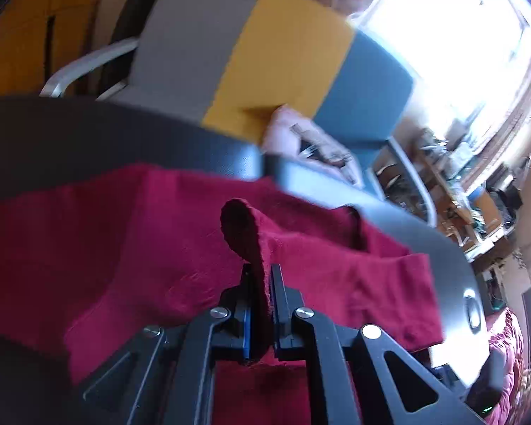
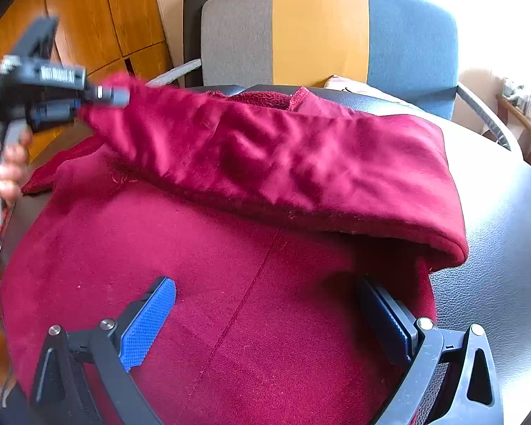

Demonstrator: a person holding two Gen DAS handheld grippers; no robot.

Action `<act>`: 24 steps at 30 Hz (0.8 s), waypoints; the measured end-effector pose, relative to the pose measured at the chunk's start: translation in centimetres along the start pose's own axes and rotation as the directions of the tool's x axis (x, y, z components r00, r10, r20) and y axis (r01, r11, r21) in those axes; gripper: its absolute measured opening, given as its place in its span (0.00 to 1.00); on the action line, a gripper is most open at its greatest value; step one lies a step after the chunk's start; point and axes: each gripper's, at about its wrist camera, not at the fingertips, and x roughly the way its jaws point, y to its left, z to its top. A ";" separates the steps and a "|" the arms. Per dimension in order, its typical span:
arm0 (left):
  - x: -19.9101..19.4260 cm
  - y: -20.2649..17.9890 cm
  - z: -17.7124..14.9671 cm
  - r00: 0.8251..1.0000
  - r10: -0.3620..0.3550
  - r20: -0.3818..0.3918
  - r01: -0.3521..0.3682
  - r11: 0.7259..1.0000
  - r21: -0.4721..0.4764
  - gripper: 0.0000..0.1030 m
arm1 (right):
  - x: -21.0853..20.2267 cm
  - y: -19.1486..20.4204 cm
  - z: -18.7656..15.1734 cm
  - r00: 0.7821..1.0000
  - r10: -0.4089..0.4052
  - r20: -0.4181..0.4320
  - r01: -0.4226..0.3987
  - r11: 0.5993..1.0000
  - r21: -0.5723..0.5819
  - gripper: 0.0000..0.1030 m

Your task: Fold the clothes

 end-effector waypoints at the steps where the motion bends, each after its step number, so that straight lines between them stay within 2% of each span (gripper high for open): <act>1: 0.6 0.5 -0.5 1.000 0.001 -0.015 -0.001 1.000 -0.013 0.06 | 0.0 -0.2 0.0 1.000 0.010 0.003 -0.010 1.000 0.007 1.00; 5: 2.4 2.1 -2.0 0.999 -0.009 -0.037 0.007 0.999 -0.053 0.08 | -0.6 -1.6 0.1 0.996 0.084 0.030 -0.086 0.994 0.072 1.00; 8: 2.4 2.7 -2.3 0.999 -0.046 -0.020 0.044 0.995 -0.086 0.09 | -2.1 -3.5 0.4 0.979 0.190 0.071 -0.200 0.961 0.188 1.00; 13: 1.6 1.4 -1.8 0.998 -0.014 0.062 0.015 1.000 -0.017 0.09 | -5.4 -6.1 0.7 0.957 0.223 0.186 -0.270 0.918 0.291 1.00; 17: 1.7 0.7 -0.8 0.995 0.007 0.102 -0.008 1.000 0.005 0.09 | -5.4 -7.3 2.0 0.950 0.233 0.206 -0.293 0.894 0.339 1.00; 21: 3.5 1.1 -0.9 0.996 0.058 0.065 -0.060 0.998 0.031 0.11 | -4.5 -7.0 4.6 0.952 0.218 0.217 -0.280 0.905 0.320 1.00; 23: 3.7 1.4 -1.3 0.995 0.051 0.082 -0.054 0.998 0.037 0.12 | -3.5 -7.2 5.7 0.965 0.178 0.194 -0.234 0.918 0.320 1.00; 24: 3.7 1.5 -1.2 0.995 0.048 0.083 -0.051 0.998 0.034 0.12 | -2.4 -7.4 6.4 0.976 0.136 0.168 -0.185 0.929 0.321 1.00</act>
